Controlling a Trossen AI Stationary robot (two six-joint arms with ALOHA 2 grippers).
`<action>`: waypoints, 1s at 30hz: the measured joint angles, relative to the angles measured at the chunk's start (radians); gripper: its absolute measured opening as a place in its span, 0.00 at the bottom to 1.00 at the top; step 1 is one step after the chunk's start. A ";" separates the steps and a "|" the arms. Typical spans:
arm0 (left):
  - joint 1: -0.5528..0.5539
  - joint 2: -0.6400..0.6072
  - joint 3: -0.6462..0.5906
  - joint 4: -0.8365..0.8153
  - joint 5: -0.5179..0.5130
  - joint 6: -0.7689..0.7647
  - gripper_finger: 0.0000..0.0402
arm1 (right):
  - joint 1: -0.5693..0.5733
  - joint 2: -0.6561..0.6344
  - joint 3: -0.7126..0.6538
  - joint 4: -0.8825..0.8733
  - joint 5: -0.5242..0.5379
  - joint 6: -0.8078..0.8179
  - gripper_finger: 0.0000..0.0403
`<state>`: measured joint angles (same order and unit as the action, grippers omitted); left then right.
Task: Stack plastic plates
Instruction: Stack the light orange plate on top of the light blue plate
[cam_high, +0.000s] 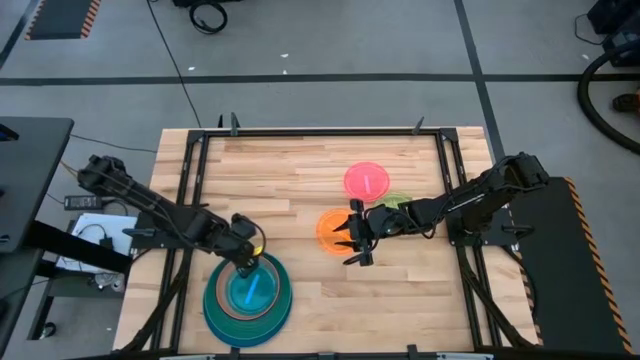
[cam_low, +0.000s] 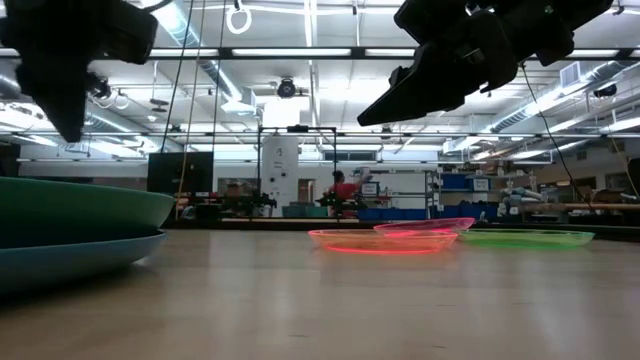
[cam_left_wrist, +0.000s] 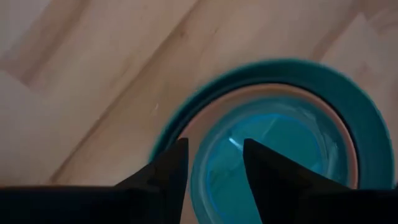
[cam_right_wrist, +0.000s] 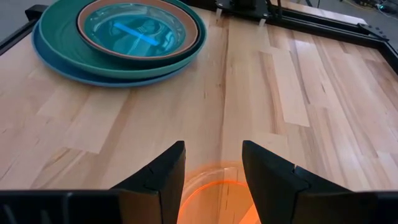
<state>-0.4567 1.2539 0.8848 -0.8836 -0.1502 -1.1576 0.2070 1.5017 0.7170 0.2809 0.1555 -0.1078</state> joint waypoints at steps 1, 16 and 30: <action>0.010 0.010 0.000 0.011 -0.002 0.023 0.40 | 0.000 0.000 0.000 0.000 0.000 0.000 0.42; 0.186 0.201 0.000 0.240 -0.006 0.123 0.40 | -0.001 0.000 0.000 -0.013 0.005 -0.001 0.42; 0.298 0.394 0.000 0.613 -0.007 0.186 0.40 | -0.019 -0.127 0.000 -0.242 0.218 0.029 0.42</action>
<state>-0.1584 1.6477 0.8848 -0.2708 -0.1570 -0.9713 0.1876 1.3742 0.7170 0.0393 0.3732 -0.0783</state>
